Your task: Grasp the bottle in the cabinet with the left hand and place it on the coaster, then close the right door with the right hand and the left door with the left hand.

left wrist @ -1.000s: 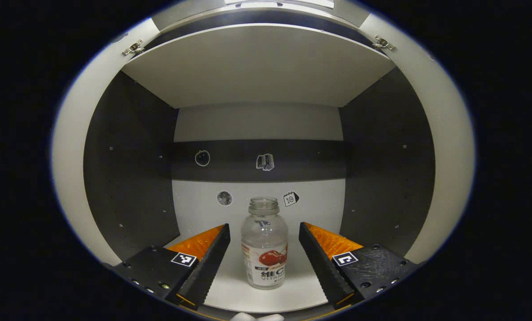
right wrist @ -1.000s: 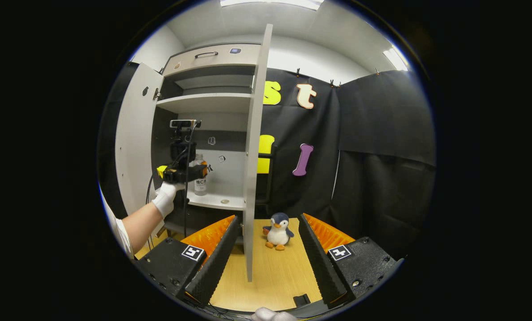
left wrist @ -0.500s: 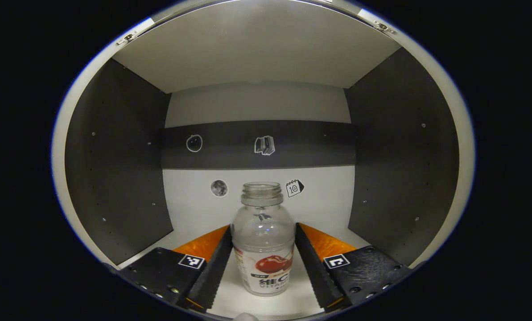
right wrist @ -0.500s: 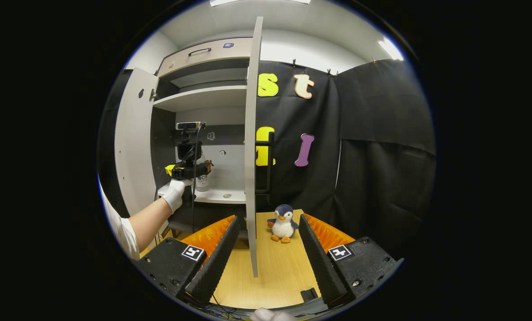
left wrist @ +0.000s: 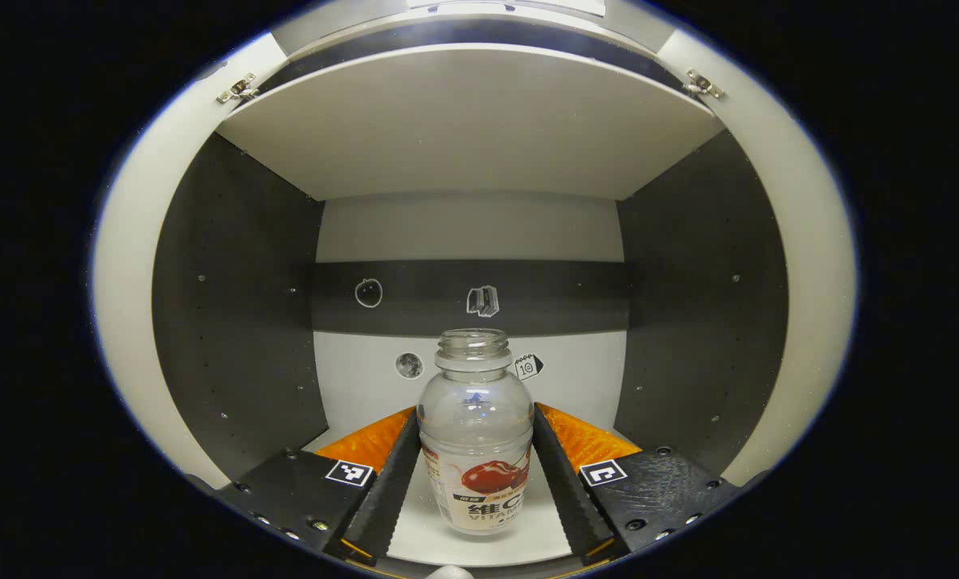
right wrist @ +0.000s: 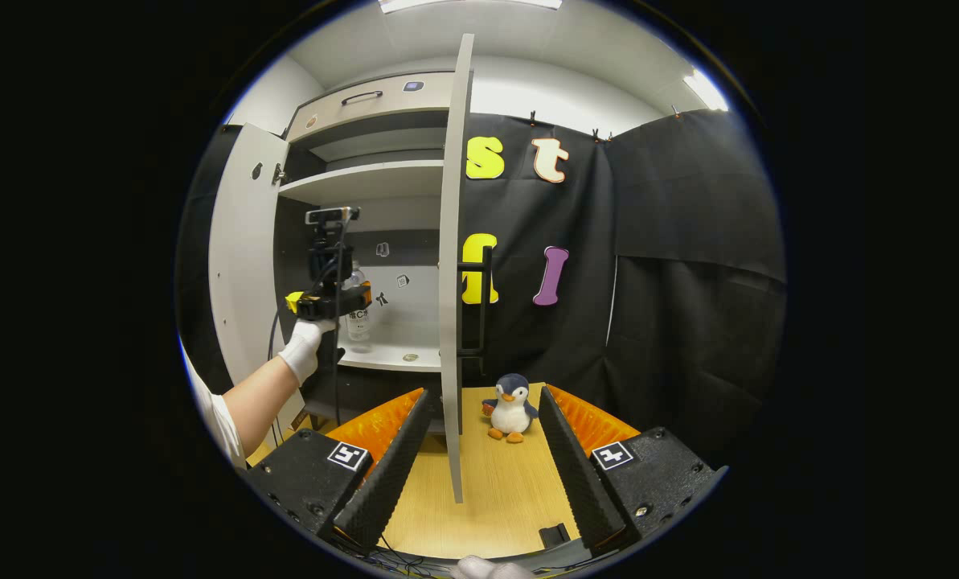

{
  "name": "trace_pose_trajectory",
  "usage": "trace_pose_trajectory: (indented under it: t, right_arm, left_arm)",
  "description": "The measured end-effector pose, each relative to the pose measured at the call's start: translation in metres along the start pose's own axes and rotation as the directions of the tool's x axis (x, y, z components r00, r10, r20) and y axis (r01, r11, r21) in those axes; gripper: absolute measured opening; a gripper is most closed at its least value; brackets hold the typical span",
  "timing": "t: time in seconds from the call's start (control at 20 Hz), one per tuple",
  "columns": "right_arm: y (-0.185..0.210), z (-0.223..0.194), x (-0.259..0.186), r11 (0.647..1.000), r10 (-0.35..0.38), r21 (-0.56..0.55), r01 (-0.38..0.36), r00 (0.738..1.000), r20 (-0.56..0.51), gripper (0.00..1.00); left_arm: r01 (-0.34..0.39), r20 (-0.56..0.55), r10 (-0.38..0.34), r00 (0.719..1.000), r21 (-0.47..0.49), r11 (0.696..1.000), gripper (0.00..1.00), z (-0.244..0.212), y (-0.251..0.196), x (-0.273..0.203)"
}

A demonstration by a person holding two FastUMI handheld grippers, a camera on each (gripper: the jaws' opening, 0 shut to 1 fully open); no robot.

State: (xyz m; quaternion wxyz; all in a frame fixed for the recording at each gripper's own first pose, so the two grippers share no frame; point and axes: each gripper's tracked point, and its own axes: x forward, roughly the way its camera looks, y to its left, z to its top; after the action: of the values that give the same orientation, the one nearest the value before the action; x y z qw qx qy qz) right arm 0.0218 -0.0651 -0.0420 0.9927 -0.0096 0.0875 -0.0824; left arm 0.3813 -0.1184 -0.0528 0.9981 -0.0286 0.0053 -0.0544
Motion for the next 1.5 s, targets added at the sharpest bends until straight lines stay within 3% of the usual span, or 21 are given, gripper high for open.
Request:
trace_pose_trajectory:
  t: [0.15,0.25,0.4,0.6,0.8,0.95,1.0,1.1,1.45,1.5]
  right_arm:
    - [0.001,-0.004,-0.002,1.000,0.020,-0.007,-0.020,1.000,0.002,0.84]
    - [0.003,-0.009,-0.005,0.999,0.038,-0.010,-0.038,0.999,0.000,0.84]
    - [0.005,-0.018,-0.010,0.998,0.068,-0.009,-0.068,0.998,-0.016,0.84]
    - [0.008,-0.028,-0.017,0.995,0.094,-0.014,-0.094,0.995,-0.028,0.84]
    - [0.006,-0.042,-0.022,0.994,0.105,-0.015,-0.106,0.993,-0.047,0.84]
    - [0.007,-0.058,-0.022,0.993,0.121,-0.003,-0.122,0.990,-0.065,0.84]
    - [0.007,-0.065,-0.023,0.993,0.120,0.004,-0.121,0.989,-0.082,0.84]
    - [0.008,-0.077,-0.025,0.992,0.123,0.015,-0.122,0.986,-0.114,0.84]
    - [0.004,-0.096,-0.034,0.992,0.105,-0.050,-0.116,0.978,-0.182,0.83]
    - [0.004,-0.097,-0.034,0.991,0.105,-0.059,-0.118,0.977,-0.187,0.83]
  left_arm:
    - [0.026,0.007,-0.026,1.000,0.030,0.999,0.82,0.010,-0.003,-0.038]
    - [0.038,0.014,-0.038,0.999,0.034,0.999,0.78,0.013,-0.005,-0.064]
    - [0.054,0.003,-0.054,0.999,0.032,0.998,0.82,0.006,-0.012,-0.103]
    - [0.061,-0.007,-0.061,0.998,0.021,0.998,0.78,-0.016,-0.022,-0.155]
    - [0.040,-0.010,-0.039,0.999,0.028,0.999,0.82,-0.056,-0.015,-0.200]
    - [0.028,-0.026,-0.028,0.999,-0.014,1.000,0.78,-0.094,-0.013,-0.231]
    - [0.029,-0.034,-0.030,0.999,-0.016,0.999,0.82,-0.107,-0.013,-0.240]
    - [0.043,-0.050,-0.043,0.998,-0.009,0.999,0.78,-0.132,-0.018,-0.258]
    - [0.054,-0.130,-0.055,0.990,-0.018,0.998,0.78,-0.206,-0.026,-0.304]
    - [0.061,-0.132,-0.062,0.989,-0.013,0.998,0.82,-0.216,-0.028,-0.308]
